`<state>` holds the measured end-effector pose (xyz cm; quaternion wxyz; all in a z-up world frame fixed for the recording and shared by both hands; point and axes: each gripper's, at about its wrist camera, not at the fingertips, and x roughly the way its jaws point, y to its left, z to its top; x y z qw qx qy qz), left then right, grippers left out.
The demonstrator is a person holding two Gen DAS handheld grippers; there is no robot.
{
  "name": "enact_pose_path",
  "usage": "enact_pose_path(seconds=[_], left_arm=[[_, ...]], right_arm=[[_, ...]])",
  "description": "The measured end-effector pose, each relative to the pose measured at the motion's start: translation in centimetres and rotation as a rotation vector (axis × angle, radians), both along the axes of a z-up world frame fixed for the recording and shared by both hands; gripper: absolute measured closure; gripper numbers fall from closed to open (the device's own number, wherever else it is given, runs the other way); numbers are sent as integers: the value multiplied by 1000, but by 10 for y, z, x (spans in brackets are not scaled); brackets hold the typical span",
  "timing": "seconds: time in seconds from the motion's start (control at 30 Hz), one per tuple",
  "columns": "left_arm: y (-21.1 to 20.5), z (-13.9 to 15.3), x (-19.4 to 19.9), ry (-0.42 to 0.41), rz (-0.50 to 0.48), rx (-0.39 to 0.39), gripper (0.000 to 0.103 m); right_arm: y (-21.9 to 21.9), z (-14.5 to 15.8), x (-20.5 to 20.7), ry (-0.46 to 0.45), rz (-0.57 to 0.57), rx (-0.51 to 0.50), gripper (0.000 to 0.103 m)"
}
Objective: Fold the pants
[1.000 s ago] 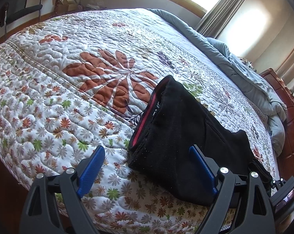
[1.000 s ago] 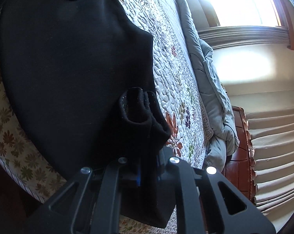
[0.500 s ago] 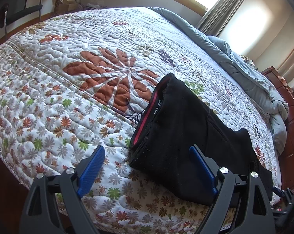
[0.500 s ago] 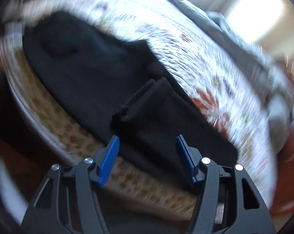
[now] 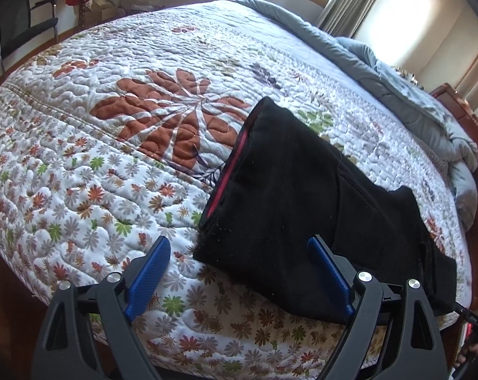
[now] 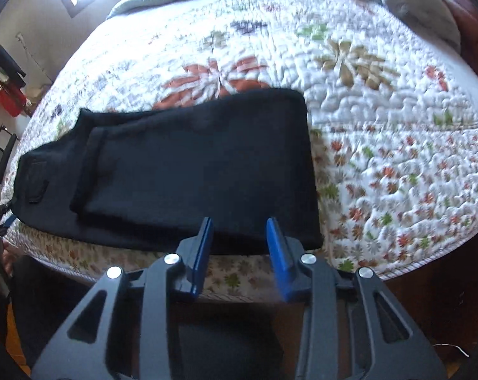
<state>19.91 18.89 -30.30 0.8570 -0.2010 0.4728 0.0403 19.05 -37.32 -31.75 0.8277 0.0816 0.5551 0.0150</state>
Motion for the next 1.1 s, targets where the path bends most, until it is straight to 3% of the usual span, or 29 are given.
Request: enact_pose_path(seconds=[0.13,0.33,0.53,0.73,0.87,0.97,1.1], left_arm=[[-1,2,-2,34,3,-8,14],[-11,6,-17,22,13,-84,13],[-20,5,-20,28,33,-111,13],[-11,0,-23,55,85,-185,13],[-3,-3,-21,57,124,-236,12],[-8,-3,-14,83,107,-197,12],[-17,3,-9,118,83,-151,12]], right_arm=[[-5,-7,6,18,32,-4,68],[-28,29,34,-66,13,86,66],[-40,2,95,-27,4,127,67],[-39,-22,107,51,43,104,67],[-29,3,108,48,101,57,61],[-7,31,112,16,181,9,55],[51,65,125,-8,338,21,37]])
